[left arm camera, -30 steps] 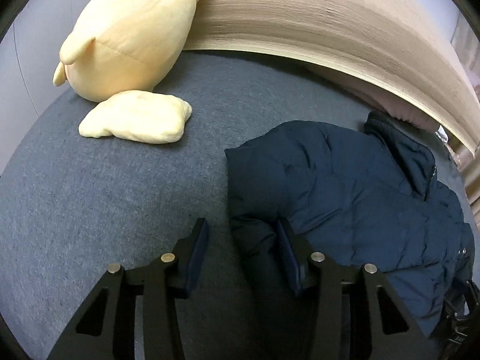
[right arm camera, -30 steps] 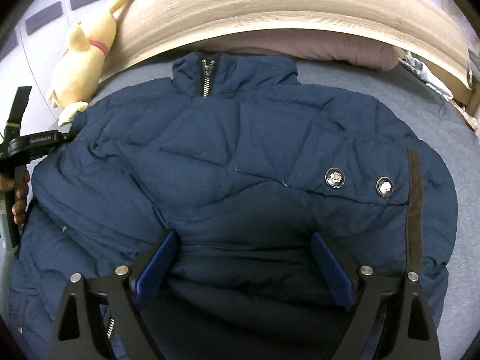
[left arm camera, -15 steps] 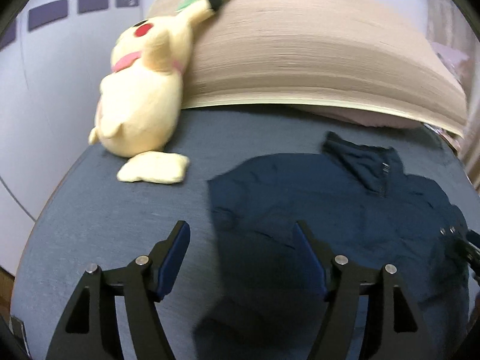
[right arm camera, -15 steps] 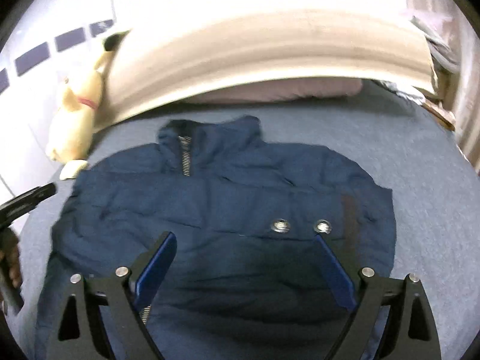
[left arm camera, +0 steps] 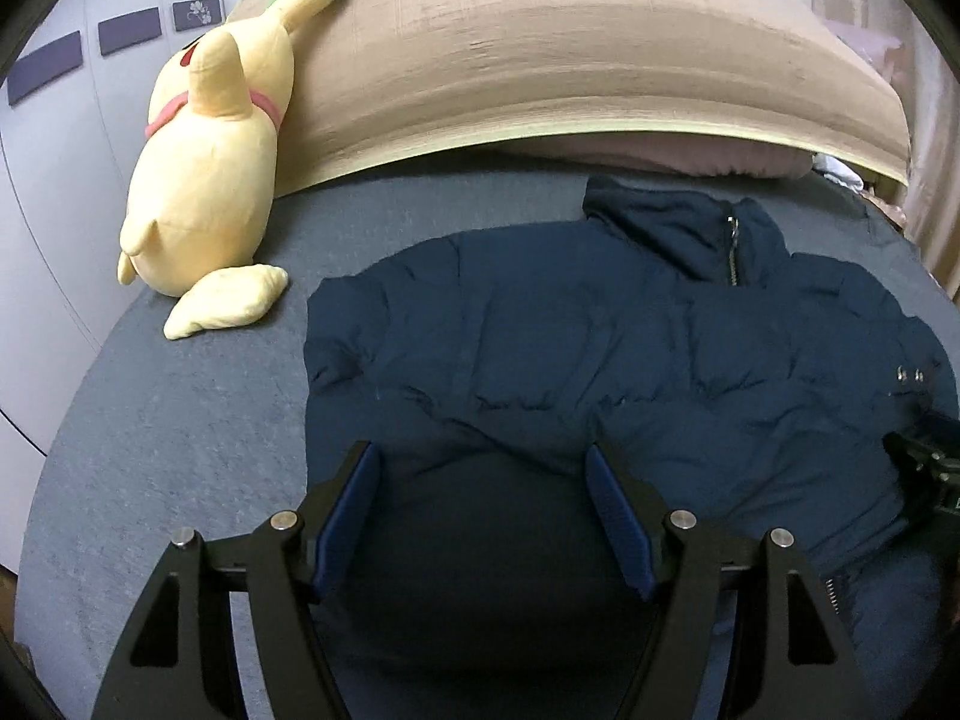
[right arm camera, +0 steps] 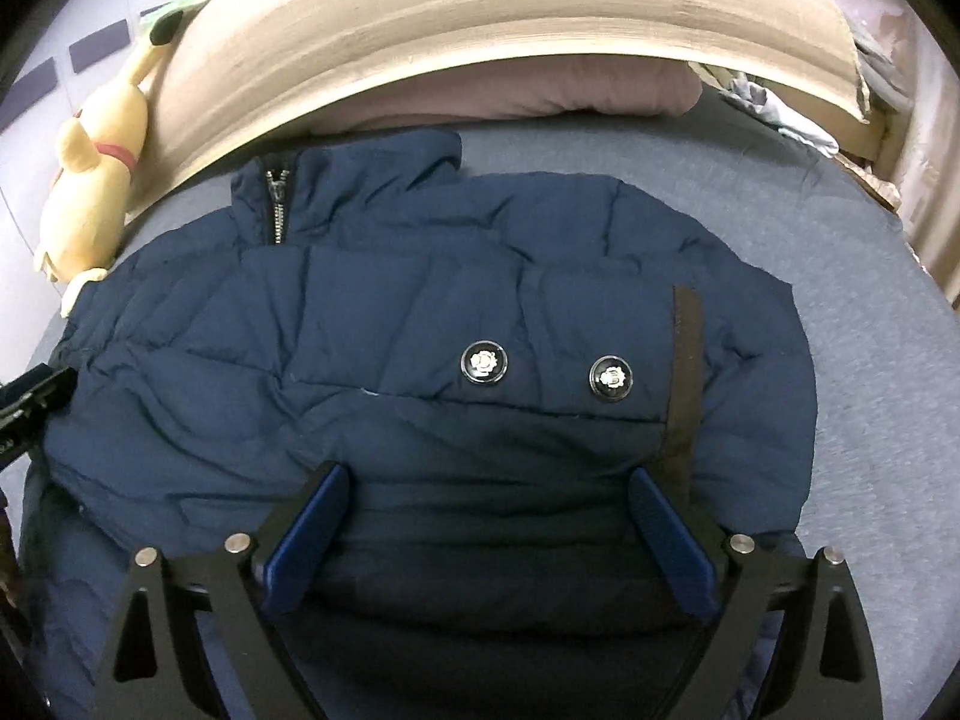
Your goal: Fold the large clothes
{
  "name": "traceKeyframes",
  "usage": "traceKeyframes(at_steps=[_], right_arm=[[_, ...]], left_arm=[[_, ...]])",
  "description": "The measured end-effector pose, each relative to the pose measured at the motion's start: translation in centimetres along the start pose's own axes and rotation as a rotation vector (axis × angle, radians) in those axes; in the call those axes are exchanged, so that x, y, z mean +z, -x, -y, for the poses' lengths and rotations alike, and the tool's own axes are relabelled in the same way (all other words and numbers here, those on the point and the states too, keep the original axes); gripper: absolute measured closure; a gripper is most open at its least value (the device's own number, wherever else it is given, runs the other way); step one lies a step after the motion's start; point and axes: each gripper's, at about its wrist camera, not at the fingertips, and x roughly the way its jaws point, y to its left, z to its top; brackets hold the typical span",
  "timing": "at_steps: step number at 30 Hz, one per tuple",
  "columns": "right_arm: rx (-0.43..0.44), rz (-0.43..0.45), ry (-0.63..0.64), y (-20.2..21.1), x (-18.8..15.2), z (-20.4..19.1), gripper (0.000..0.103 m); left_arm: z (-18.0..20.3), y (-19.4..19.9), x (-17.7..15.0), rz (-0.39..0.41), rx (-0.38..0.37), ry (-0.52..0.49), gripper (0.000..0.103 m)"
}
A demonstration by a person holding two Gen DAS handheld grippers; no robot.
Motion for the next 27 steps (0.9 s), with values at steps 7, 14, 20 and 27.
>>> traceKeyframes(at_steps=[7, 14, 20, 27], right_arm=[[0.003, 0.004, -0.002, -0.3, -0.3, -0.1, 0.006], [0.000, 0.006, 0.004, -0.4, -0.3, -0.2, 0.005], [0.136, 0.120, -0.155, 5.5, 1.2, 5.2, 0.004], [0.163, 0.051, -0.489, 2.2, 2.4, 16.3, 0.002]], left_arm=[[0.0, -0.6, -0.6, 0.001, 0.000, -0.011, 0.028], [-0.5, -1.3, -0.2, -0.047, 0.007, -0.002, 0.020], [-0.8, 3.8, 1.2, 0.066, -0.035, 0.028, 0.021], [6.0, 2.7, 1.4, 0.058, -0.103, -0.099, 0.021]])
